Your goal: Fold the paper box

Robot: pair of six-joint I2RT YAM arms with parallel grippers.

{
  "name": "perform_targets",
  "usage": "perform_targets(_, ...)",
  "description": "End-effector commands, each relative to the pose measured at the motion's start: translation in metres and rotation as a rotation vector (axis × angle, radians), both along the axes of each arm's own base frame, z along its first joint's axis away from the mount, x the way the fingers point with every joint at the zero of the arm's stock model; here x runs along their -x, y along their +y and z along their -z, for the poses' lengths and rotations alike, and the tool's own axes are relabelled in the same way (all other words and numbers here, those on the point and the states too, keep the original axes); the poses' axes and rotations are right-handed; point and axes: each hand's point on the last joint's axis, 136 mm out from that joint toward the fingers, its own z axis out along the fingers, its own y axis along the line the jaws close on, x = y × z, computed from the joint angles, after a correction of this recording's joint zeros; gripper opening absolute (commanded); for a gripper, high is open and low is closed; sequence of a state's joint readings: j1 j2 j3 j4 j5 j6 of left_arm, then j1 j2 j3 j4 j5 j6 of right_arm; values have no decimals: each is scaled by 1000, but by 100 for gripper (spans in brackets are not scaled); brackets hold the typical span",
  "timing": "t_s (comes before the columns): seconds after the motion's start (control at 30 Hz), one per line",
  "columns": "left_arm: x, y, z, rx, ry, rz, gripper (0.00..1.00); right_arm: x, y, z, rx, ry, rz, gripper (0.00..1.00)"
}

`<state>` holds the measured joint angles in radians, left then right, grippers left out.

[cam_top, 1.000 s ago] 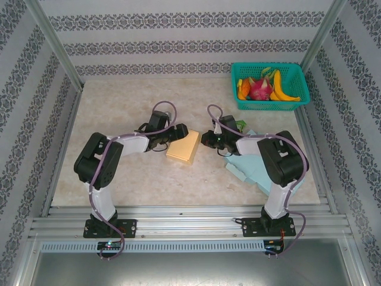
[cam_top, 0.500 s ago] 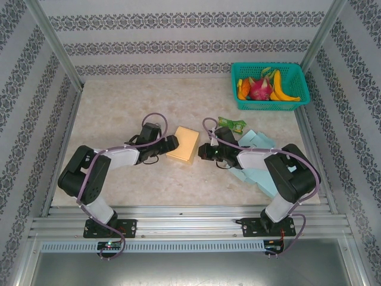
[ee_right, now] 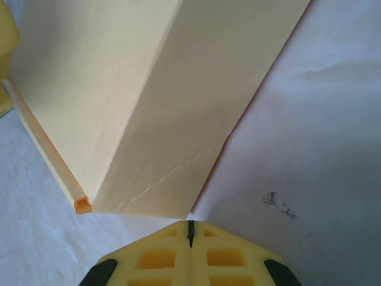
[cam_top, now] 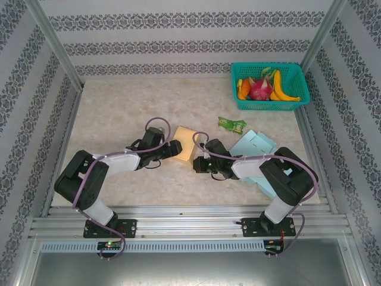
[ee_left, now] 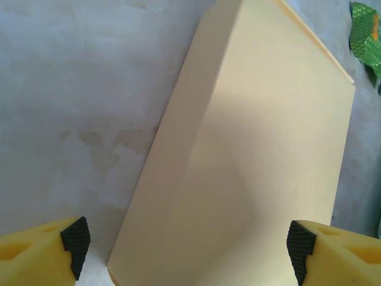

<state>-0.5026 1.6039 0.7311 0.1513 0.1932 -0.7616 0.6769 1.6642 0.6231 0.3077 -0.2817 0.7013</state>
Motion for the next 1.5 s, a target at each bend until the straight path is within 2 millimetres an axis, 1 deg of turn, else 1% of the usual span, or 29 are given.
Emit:
perform_targets(0.0, -5, -9, -8, 2, -31, -5, 88, -8, 2, 0, 2, -23, 17, 0)
perform_targets(0.2, -1, -21, -3, 1, -14, 18, 88, -11, 10, 7, -11, -2, 6, 0)
perform_targets(0.3, 4, -34, -2, 20, -8, 46, 88, -12, 13, 10, -23, 7, 2, 0)
perform_targets(0.37, 9, -47, -5, 44, -7, 74, 88, -13, 17, 9, -43, 8, -4, 0)
perform_targets(0.5, 22, -72, -11, 108, -2, 132, 88, -15, 27, 2, -110, -7, -23, 0)
perform_targets(0.7, 51, -122, -27, 224, 0, 236, 88, -20, 32, -2, -152, -35, -15, 0)
perform_targets(0.77, 59, -132, -29, 239, 5, 251, 88, -22, 32, -3, -159, -38, -5, 0)
perform_targets(0.83, 62, -137, -29, 253, 14, 252, 88, -24, 33, -3, -168, -40, 2, 0)
perform_targets(0.9, 63, -138, -32, 270, 13, 249, 88, -25, 34, -3, -177, -41, 10, 0)
perform_targets(0.97, 60, -135, -34, 243, 3, 236, 88, -26, 35, -3, -182, -41, 13, 0)
perform_targets(1.07, 52, -122, -35, 162, -19, 203, 88, -25, 33, -4, -185, -45, 19, 0)
perform_targets(1.27, 36, -97, -37, 110, -43, 136, 88, -21, 26, -10, -181, -60, 21, 0)
perform_targets(1.47, 26, -66, -27, 54, -36, 65, 89, -20, 8, -9, -139, -64, 54, 0)
